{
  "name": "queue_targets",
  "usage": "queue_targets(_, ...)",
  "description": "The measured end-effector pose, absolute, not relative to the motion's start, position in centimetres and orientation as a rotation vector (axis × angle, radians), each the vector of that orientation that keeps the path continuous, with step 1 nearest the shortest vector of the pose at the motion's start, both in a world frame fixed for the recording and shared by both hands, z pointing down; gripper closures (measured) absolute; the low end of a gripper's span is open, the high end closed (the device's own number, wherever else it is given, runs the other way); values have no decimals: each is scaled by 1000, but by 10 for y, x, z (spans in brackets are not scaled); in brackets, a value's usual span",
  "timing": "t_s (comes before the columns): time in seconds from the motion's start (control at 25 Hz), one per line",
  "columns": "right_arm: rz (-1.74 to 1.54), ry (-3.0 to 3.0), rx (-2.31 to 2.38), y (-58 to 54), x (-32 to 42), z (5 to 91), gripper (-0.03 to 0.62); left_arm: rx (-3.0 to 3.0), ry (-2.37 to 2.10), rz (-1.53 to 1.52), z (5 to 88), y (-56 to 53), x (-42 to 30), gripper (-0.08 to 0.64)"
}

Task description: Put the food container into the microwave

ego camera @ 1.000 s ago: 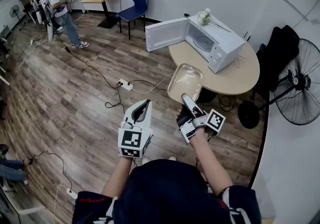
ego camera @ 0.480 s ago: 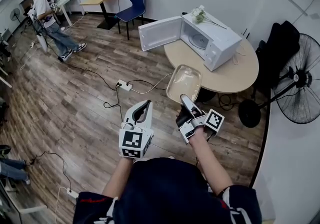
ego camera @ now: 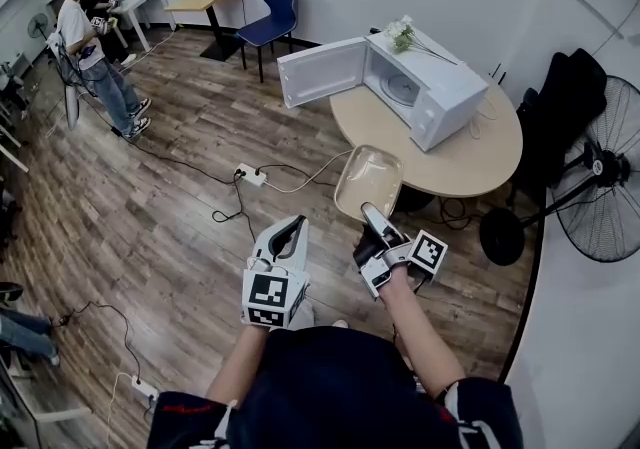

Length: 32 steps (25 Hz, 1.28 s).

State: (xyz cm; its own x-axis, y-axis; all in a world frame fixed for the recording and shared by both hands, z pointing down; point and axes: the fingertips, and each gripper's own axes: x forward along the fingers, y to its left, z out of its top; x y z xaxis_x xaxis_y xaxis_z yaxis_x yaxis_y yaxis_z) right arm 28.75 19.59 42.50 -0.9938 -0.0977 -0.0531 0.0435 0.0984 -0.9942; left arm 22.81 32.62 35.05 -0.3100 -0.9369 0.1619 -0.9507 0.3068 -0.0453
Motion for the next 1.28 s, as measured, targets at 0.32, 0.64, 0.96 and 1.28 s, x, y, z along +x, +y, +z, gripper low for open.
queue_targets(0.32, -2067, 2244, -62, 178, 241, 436, 367, 1755, -2444, 177, 361, 308, 179, 545)
queue_targets(0.64, -2057, 2259, -71, 153, 163, 430, 367, 1770, -2428, 156, 360, 278, 97, 545)
queue_targets(0.96, -2050, 2258, -100, 138, 83, 423, 367, 1784, -2425, 149, 352, 263, 13, 545)
queue_targets(1.28, -2041, 2254, -119, 135, 19, 423, 367, 1760, -2425, 121, 354, 266, -57, 545)
